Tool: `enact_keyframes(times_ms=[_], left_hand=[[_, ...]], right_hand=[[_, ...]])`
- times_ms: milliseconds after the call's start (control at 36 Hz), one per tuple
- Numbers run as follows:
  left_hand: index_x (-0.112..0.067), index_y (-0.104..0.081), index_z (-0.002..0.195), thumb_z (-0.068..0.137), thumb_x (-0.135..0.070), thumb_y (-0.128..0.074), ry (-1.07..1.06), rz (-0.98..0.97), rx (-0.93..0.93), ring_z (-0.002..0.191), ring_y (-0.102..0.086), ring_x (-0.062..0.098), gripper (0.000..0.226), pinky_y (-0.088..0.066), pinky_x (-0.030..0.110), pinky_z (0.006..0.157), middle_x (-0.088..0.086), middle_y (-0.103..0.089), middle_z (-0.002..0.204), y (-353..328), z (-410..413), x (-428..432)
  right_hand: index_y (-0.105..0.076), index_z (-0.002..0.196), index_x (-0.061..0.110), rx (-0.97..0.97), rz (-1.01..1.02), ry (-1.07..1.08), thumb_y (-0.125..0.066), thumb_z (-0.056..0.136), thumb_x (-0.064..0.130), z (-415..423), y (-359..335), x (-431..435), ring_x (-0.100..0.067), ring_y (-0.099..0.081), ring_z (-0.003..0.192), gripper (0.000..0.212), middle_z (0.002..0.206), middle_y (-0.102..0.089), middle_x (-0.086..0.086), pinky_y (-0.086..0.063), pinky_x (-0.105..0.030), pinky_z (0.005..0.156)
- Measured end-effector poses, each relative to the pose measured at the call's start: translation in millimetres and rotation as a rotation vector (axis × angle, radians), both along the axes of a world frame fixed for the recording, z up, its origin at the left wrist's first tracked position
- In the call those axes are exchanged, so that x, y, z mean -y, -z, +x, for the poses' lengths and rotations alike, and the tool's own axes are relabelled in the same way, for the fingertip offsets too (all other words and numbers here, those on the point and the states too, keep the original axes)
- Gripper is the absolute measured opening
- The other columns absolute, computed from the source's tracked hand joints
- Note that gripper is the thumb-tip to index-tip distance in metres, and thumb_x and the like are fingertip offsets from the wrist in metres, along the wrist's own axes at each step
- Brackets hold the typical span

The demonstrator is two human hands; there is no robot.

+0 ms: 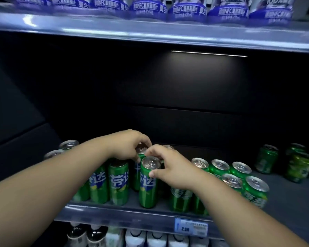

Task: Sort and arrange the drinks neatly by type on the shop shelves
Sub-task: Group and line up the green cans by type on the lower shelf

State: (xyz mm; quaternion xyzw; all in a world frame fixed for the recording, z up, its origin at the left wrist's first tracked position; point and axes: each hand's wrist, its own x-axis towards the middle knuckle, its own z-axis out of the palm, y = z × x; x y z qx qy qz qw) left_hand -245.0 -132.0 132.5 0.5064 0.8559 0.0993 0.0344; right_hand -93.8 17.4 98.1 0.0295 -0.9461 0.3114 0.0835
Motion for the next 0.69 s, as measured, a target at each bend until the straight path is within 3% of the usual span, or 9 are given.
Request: enact_keyframes(times_ms=[139, 194, 278, 333, 417, 500, 611, 694], left_hand=[[-0.039, -0.067, 0.113, 0.068, -0.026, -0.082, 0.017, 0.015, -0.001, 0.088, -0.062, 0.001, 0.049, -0.054, 0.032, 0.084, -0.02, -0.067, 0.095, 8, 0, 3], [-0.037, -0.067, 0.118, 0.071, -0.023, -0.082, 0.038, 0.021, 0.023, 0.096, -0.062, 0.001, 0.051, -0.051, 0.028, 0.088, -0.021, -0.067, 0.104, 7, 0, 6], [-0.034, -0.066, 0.125, 0.078, -0.022, -0.08, 0.052, 0.003, 0.059, 0.105, -0.061, 0.004, 0.05, -0.048, 0.025, 0.094, -0.016, -0.068, 0.117, 6, -3, 11], [-0.03, -0.065, 0.128, 0.082, -0.017, -0.076, 0.043, 0.013, 0.084, 0.112, -0.06, 0.006, 0.048, -0.045, 0.026, 0.099, -0.012, -0.066, 0.124, 9, -5, 14], [-0.028, -0.065, 0.129, 0.086, -0.016, -0.072, 0.023, 0.069, 0.109, 0.123, -0.055, 0.007, 0.045, -0.041, 0.03, 0.108, -0.009, -0.062, 0.132, 17, -8, 18], [-0.031, -0.066, 0.128, 0.09, -0.022, -0.069, 0.002, 0.117, 0.139, 0.119, -0.056, 0.004, 0.039, -0.042, 0.031, 0.108, -0.012, -0.064, 0.13, 21, -9, 22], [-0.041, -0.068, 0.118, 0.088, -0.035, -0.064, -0.052, 0.202, 0.201, 0.11, -0.061, 0.005, 0.031, -0.048, 0.037, 0.101, -0.015, -0.067, 0.12, 22, -12, 28], [-0.038, -0.071, 0.115, 0.09, -0.03, -0.064, -0.052, 0.211, 0.207, 0.111, -0.061, 0.005, 0.028, -0.048, 0.039, 0.102, -0.014, -0.067, 0.119, 24, -14, 33]], right_hand=[[-0.054, 0.117, 0.041, -0.016, -0.02, -0.009, -0.079, 0.083, 0.025, -1, 10, 8, -0.001, -0.058, 0.108, 0.045, 0.121, -0.062, 0.017, -0.049, -0.031, 0.095], [-0.056, 0.109, 0.037, -0.052, 0.005, -0.01, -0.079, 0.084, 0.023, -1, 13, 11, 0.003, -0.056, 0.1, 0.036, 0.121, -0.062, 0.016, -0.046, -0.025, 0.089], [-0.064, 0.102, 0.027, -0.143, 0.042, -0.03, -0.077, 0.086, 0.017, 0, 18, 12, 0.015, -0.047, 0.112, 0.022, 0.127, -0.055, 0.02, -0.032, -0.005, 0.094], [-0.064, 0.098, 0.028, -0.176, 0.054, -0.021, -0.076, 0.087, 0.019, 2, 23, 13, 0.018, -0.043, 0.115, 0.019, 0.126, -0.05, 0.023, -0.027, 0.0, 0.094], [-0.059, 0.092, 0.032, -0.243, 0.039, 0.031, -0.077, 0.085, 0.021, 3, 32, 15, 0.006, -0.049, 0.112, 0.022, 0.118, -0.053, 0.019, -0.033, -0.006, 0.092], [-0.059, 0.085, 0.028, -0.343, -0.001, 0.08, -0.081, 0.082, 0.019, 2, 40, 21, -0.006, -0.055, 0.103, 0.024, 0.107, -0.06, 0.008, -0.04, -0.013, 0.089], [-0.062, 0.085, 0.022, -0.367, -0.034, 0.071, -0.08, 0.082, 0.02, -2, 43, 29, -0.006, -0.055, 0.098, 0.018, 0.104, -0.059, 0.007, -0.042, -0.016, 0.086], [-0.061, 0.085, 0.022, -0.373, -0.055, 0.056, -0.079, 0.083, 0.02, -6, 46, 34, -0.004, -0.053, 0.093, 0.018, 0.102, -0.056, 0.01, -0.042, -0.016, 0.08]])
